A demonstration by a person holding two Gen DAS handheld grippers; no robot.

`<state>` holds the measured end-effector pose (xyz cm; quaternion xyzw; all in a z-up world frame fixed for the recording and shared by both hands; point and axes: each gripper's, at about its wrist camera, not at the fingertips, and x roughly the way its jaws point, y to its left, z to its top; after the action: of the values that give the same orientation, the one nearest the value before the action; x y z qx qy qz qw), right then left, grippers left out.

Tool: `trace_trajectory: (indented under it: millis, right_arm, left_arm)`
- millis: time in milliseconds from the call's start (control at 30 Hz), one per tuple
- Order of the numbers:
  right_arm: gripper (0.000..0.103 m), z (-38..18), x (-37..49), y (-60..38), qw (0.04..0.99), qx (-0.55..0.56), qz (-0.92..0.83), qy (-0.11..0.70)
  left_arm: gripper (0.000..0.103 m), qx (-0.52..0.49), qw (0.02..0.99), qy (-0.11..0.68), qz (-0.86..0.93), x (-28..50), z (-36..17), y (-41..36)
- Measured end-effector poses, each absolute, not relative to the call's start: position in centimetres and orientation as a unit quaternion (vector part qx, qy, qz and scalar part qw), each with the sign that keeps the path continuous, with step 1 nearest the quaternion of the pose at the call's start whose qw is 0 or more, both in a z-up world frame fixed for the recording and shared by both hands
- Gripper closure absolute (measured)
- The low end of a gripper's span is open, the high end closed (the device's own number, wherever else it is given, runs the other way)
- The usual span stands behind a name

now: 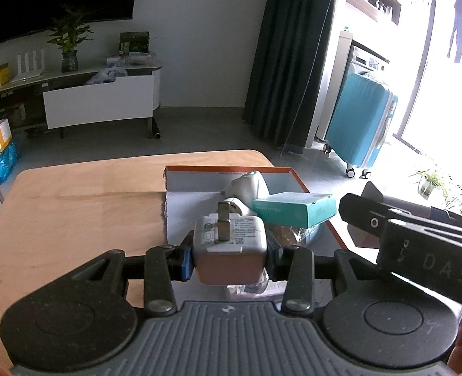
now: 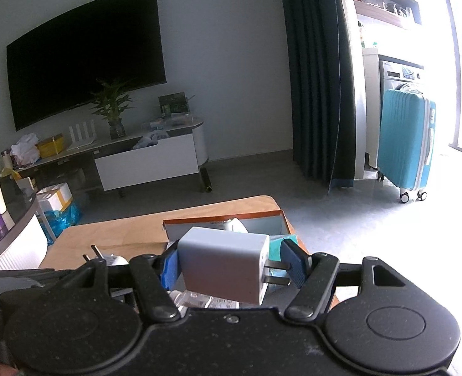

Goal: Organize rigid objects
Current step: 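Carry both white chargers over the orange-rimmed box with both grippers, then lower both white chargers into the box beside the teal tissue box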

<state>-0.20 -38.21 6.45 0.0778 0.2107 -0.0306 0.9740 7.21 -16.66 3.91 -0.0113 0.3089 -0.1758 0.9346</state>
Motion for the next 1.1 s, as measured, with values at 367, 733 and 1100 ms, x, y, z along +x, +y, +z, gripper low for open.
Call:
trace_trajectory:
  millis: [367,733,1100]
  right_arm:
    - [0.024,7.0,1.2,-39.2,0.974,0.076,-0.028,0.211]
    - [0.024,7.7,2.5,-39.7,0.976,0.072,-0.026,0.205]
    - [0.024,7.7,2.8,-40.0,0.976,0.071,-0.024,0.206]
  left_arm:
    - [0.061,-0.006,0.932,0.316,-0.180,8.3,4.1,-17.5]
    - [0.061,-0.003,0.929,0.320,-0.187,9.1,4.3,-18.7]
    - [0.061,0.002,0.927,0.324,-0.187,9.5,4.1,-19.0]
